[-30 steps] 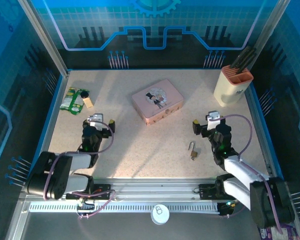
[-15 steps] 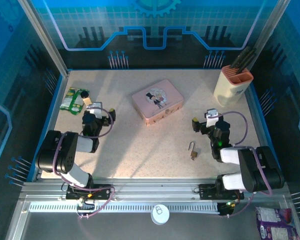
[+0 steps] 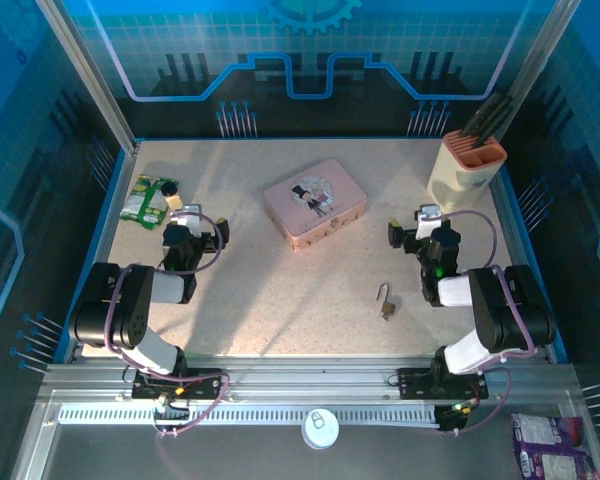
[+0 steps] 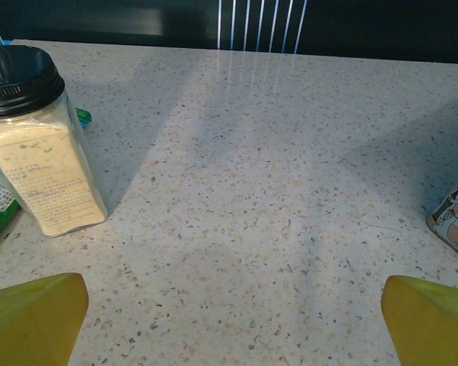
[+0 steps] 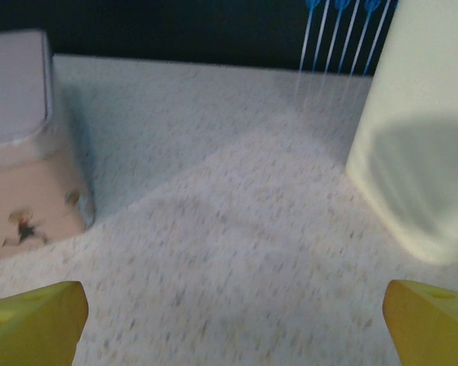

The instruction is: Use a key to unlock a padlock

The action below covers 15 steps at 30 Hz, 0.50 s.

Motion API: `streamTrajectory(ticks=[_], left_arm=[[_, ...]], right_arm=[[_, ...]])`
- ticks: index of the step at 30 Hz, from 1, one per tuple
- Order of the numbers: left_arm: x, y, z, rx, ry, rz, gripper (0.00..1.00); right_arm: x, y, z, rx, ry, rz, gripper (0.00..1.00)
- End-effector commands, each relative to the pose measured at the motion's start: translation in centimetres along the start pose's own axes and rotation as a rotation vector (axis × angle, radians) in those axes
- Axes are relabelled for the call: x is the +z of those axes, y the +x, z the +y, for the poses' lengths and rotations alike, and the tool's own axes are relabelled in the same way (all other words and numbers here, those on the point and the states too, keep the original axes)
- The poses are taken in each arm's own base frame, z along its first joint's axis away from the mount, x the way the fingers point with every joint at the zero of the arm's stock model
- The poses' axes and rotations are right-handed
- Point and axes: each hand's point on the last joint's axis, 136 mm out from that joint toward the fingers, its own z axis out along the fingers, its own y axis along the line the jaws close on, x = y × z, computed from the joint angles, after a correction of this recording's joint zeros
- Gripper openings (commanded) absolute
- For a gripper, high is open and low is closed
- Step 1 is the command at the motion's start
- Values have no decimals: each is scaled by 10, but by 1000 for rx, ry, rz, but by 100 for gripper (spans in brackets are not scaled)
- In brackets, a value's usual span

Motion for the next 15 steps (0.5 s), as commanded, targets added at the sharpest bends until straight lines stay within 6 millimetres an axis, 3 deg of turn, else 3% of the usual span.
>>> streamTrajectory(ticks=[1, 15], left_arm=[[-1, -4, -1, -18, 13, -12, 99], [-1, -4, -1, -18, 14, -9, 99]], right_arm=[[2, 4, -5, -1, 45, 22, 100], [2, 3, -5, -3, 47, 26, 100]])
